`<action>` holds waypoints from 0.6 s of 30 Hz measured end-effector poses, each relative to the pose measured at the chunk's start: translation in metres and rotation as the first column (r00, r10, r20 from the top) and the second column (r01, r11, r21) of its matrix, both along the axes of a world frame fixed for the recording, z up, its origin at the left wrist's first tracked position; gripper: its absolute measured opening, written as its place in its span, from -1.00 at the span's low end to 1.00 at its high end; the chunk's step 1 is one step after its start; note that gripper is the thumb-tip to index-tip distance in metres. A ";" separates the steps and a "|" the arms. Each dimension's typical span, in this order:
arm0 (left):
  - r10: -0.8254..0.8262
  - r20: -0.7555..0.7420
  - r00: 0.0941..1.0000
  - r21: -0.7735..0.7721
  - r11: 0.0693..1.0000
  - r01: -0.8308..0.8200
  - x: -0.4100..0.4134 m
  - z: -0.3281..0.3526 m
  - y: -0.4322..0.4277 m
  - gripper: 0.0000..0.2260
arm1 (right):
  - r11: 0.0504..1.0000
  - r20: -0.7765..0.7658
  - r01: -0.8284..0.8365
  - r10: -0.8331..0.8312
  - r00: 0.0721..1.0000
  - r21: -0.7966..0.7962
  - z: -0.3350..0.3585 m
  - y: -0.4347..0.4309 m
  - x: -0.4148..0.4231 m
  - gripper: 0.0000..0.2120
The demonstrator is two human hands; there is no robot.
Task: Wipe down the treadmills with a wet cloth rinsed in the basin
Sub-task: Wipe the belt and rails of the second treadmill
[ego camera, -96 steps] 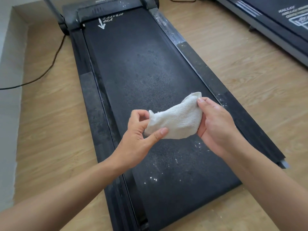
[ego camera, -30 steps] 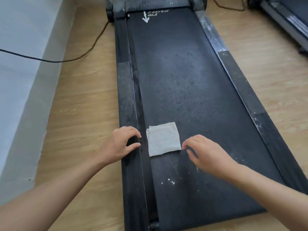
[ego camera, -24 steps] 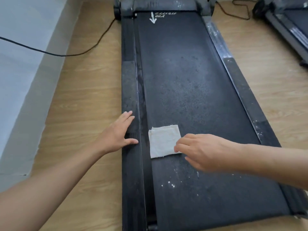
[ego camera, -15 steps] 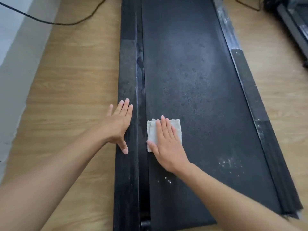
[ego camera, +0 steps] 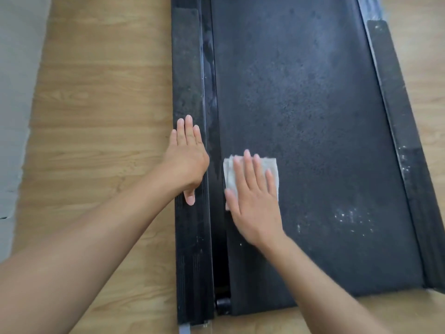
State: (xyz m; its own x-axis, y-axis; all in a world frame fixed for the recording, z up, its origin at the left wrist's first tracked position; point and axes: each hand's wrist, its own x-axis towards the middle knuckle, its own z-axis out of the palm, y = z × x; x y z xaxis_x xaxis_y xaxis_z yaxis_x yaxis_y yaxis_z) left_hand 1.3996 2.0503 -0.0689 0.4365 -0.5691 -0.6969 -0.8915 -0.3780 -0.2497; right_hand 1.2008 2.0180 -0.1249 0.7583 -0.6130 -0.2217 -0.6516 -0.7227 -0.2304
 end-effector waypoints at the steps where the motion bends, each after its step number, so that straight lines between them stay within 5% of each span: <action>1: 0.001 0.001 1.000 0.009 1.000 -0.001 -0.001 0.000 -0.001 0.55 | 1.000 -0.005 -0.006 0.006 1.000 0.011 0.000 0.044 -0.042 -0.37; 5: 0.011 0.000 1.000 0.017 1.000 -0.011 -0.003 0.001 0.000 0.54 | 0.999 -0.102 0.013 -0.009 0.995 0.043 0.004 0.146 -0.135 -0.37; 13: -0.010 -0.016 1.000 -0.095 0.995 0.008 0.003 0.008 0.009 0.56 | 0.985 0.045 0.062 -0.055 0.997 -0.163 -0.010 -0.047 0.062 -0.40; 18: -0.016 -0.068 0.998 -0.130 0.992 0.007 0.010 0.020 0.019 0.57 | 0.998 0.018 0.036 -0.035 0.999 -0.045 0.001 0.031 -0.015 -0.37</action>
State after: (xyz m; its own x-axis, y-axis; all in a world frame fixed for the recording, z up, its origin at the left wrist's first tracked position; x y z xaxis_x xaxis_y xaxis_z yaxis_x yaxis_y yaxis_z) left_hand 1.4099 2.0693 -0.0489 0.3830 -0.6610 -0.6452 -0.9093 -0.3928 -0.1373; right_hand 1.1862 2.0488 -0.1240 0.7393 -0.6487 -0.1805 -0.6733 -0.7091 -0.2092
